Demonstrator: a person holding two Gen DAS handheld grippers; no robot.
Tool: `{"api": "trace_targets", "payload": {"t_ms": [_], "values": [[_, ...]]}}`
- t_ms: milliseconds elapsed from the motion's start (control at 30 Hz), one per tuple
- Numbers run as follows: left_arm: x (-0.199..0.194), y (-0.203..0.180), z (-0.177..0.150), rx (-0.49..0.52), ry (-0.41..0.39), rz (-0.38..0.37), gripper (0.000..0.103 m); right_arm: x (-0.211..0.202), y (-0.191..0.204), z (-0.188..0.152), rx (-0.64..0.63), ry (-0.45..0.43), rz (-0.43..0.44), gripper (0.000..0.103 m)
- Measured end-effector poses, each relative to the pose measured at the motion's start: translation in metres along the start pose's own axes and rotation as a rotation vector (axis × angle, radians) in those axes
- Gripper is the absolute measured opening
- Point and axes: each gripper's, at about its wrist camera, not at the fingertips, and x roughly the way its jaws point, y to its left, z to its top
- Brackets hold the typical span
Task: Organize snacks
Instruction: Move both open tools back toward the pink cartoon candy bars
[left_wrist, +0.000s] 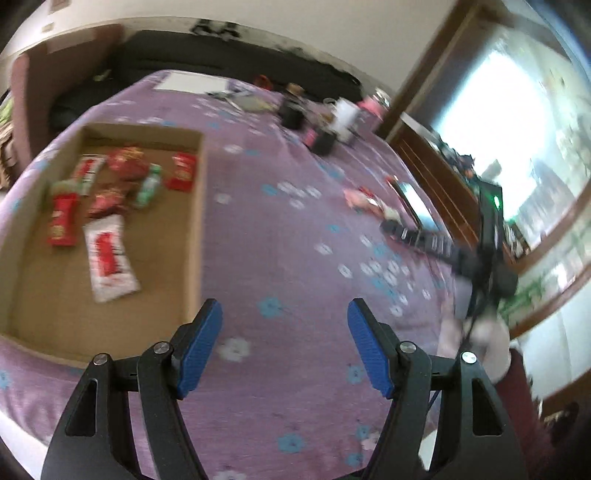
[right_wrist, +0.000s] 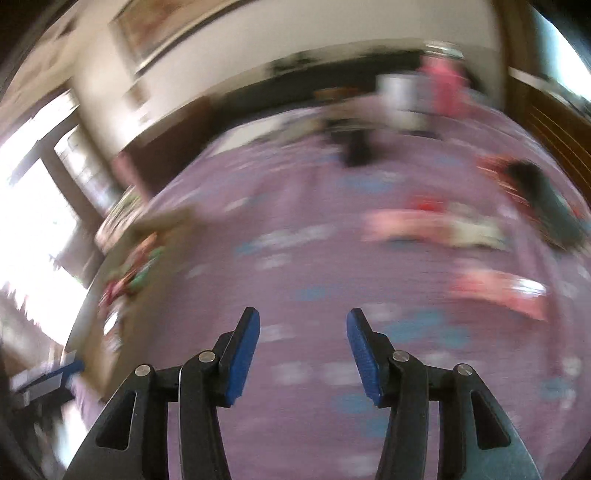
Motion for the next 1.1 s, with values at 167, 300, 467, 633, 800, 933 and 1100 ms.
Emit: {"api": "trace_targets", "payload": {"t_ms": [167, 300, 467, 633, 800, 933, 1100], "values": [[0.015, -0.022, 0.002, 0.030, 0.038, -0.001, 0.070, 0.000, -0.090, 0.035, 0.164, -0.045, -0.142, 0.052], [0.018, -0.027, -0.001, 0.032, 0.052, 0.008, 0.070, 0.027, -0.116, 0.070, 0.198, -0.018, -0.190, 0.050], [0.018, -0.026, -0.005, 0.019, 0.065, 0.041, 0.070, 0.070, -0.106, 0.097, 0.188, 0.032, -0.204, 0.036], [0.014, -0.015, -0.007, -0.013, 0.059, 0.058, 0.070, 0.103, -0.089, 0.103, 0.187, 0.079, -0.196, 0.030], [0.021, -0.011, -0.008, -0.025, 0.064, 0.044, 0.070, 0.094, -0.046, 0.069, 0.044, 0.170, -0.077, 0.023], [0.028, -0.018, -0.013, 0.000, 0.085, 0.022, 0.070, 0.054, -0.024, 0.034, -0.038, 0.236, 0.182, 0.023], [0.028, -0.021, -0.014, 0.016, 0.086, 0.010, 0.070, -0.023, -0.077, 0.040, 0.037, -0.016, 0.024, 0.038]]}}
